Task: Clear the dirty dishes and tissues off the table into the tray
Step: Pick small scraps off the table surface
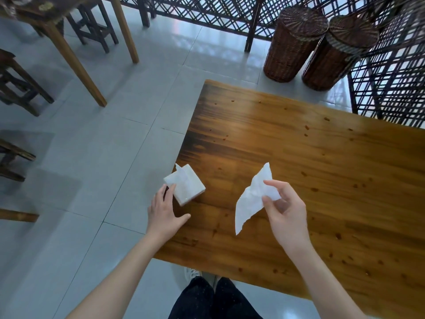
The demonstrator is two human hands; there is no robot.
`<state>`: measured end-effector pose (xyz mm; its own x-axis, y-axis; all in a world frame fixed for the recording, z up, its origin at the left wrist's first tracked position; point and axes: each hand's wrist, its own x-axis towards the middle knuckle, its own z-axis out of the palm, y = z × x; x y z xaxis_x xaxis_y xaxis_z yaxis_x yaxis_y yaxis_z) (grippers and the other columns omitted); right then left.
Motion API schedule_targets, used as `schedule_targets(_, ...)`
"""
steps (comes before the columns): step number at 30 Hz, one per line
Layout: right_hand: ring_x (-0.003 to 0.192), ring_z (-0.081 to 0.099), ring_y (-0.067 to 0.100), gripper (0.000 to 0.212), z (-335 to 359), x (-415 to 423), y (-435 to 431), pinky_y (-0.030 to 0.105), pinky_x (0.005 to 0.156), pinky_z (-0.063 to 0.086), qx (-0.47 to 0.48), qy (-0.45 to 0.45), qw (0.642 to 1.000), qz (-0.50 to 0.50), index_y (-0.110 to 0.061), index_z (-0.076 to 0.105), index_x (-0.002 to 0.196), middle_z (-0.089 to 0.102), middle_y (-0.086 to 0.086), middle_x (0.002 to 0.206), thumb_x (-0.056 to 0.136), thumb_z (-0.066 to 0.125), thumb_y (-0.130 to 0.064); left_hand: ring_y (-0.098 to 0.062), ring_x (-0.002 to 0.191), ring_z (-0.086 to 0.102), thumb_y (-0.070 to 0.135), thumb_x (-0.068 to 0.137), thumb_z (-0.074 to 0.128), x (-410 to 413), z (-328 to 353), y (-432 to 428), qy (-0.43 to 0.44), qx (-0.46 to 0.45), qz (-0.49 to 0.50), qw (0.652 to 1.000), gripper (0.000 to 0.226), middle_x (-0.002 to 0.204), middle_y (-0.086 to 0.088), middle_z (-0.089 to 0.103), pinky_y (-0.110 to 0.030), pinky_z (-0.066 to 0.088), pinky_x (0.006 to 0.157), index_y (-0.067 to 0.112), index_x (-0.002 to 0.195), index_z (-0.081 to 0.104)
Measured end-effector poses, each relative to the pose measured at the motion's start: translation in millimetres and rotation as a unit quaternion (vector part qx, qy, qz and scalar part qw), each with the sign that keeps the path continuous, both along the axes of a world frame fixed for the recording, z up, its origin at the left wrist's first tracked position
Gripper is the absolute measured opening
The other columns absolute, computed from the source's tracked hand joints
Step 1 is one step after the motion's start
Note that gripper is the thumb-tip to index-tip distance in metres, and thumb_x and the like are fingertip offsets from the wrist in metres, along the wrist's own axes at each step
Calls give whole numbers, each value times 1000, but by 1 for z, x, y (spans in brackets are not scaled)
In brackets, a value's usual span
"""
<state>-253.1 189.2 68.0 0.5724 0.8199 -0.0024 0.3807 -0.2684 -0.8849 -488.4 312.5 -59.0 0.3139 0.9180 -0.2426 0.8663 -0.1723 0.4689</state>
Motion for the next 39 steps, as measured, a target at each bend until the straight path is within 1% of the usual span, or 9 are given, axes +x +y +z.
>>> schedule_targets(9, 65, 61, 13, 42, -9, 12, -37, 12, 49, 46, -14, 21, 999, -23, -36, 56, 108, 61, -30, 90, 88, 62, 0, -24, 140, 27, 44, 79, 74, -34, -1, -67, 4, -58, 5, 998, 85, 153, -5, 22, -43, 26, 114, 24, 148, 29)
schedule_targets(15, 40, 37, 10, 41, -28, 1, -48, 19, 38, 31, -10, 81, 996, 38, -29, 60, 116, 58, 1, 65, 91, 55, 3, -20, 140, 27, 46, 81, 71, -43, -4, -86, 24, -66, -23, 997, 80, 154, 1, 21, -39, 26, 113, 28, 147, 29)
schedule_targets(17, 40, 38, 5, 37, -39, -10, -49, 10, 42, 30, -31, 104, 992, 70, -24, 60, 119, 56, -14, 58, 93, 53, 1, -19, 140, 27, 47, 81, 70, -43, -4, -90, 28, -71, -25, 997, 80, 154, 2, 21, -39, 26, 113, 28, 147, 28)
schedule_targets(20, 47, 48, 4, 37, -53, -24, -50, 7, 47, 36, -44, 114, 992, 32, -29, 60, 114, 56, -21, 63, 92, 55, 1, -19, 140, 27, 47, 82, 69, -40, -3, -93, 32, -81, -19, 996, 81, 153, 2, 22, -40, 26, 115, 27, 148, 27)
schedule_targets(22, 64, 56, 5, 40, -65, -26, -54, 10, 54, 44, -56, 125, 990, -34, -35, 58, 109, 63, -13, 88, 91, 57, 0, -20, 140, 26, 47, 82, 69, -38, -2, -95, 36, -85, -19, 996, 81, 153, 1, 22, -41, 26, 115, 27, 148, 26)
schedule_targets(26, 105, 56, 11, 36, -90, -19, -68, 27, 88, 54, -140, 89, 985, -51, -27, 57, 120, 58, -7, 121, 92, 58, -5, -19, 141, 26, 46, 83, 69, -38, -2, -99, 41, -88, -5, 995, 80, 154, 0, 22, -39, 25, 114, 26, 148, 26)
schedule_targets(32, 83, 58, 6, 38, -118, -11, -72, 9, 62, 46, -250, 41, 966, 57, -19, 52, 131, 58, -3, 123, 94, 57, -9, -19, 139, 28, 45, 83, 69, -38, -4, -105, 54, -90, 12, 994, 79, 153, 0, 24, -40, 27, 113, 25, 147, 28)
schedule_targets(36, 112, 56, 14, 41, -129, -13, -71, 21, 87, 51, -274, 28, 957, 95, -17, 51, 133, 55, -4, 129, 93, 59, -14, -20, 139, 29, 46, 82, 70, -36, -4, -107, 58, -90, 31, 994, 80, 152, 0, 25, -41, 27, 113, 25, 147, 28)
schedule_targets(39, 116, 53, 14, 40, -134, -17, -70, 19, 92, 46, -280, -58, 950, 127, -19, 53, 131, 52, -4, 127, 92, 62, -18, -20, 139, 27, 47, 83, 69, -35, -5, -107, 57, -91, 38, 993, 79, 153, 0, 24, -41, 27, 113, 26, 147, 27)
